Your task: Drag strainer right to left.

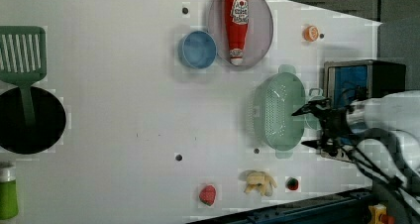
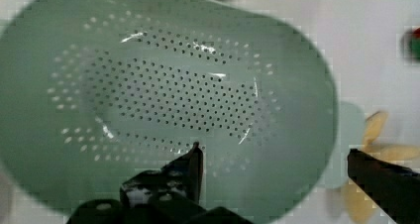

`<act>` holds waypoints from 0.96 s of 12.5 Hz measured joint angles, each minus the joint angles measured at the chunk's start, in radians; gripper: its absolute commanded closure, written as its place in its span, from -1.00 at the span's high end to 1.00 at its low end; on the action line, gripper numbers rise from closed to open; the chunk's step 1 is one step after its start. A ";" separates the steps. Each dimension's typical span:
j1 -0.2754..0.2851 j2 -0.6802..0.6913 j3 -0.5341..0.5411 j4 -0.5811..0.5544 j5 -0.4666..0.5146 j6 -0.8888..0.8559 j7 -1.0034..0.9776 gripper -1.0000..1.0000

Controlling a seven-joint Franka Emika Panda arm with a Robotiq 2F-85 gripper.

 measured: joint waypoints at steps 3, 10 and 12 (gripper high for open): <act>0.023 0.126 0.002 -0.031 0.000 0.203 0.075 1.00; 0.073 0.300 -0.001 0.010 0.007 0.411 0.158 1.00; 0.076 0.308 0.009 0.006 0.003 0.416 0.176 1.00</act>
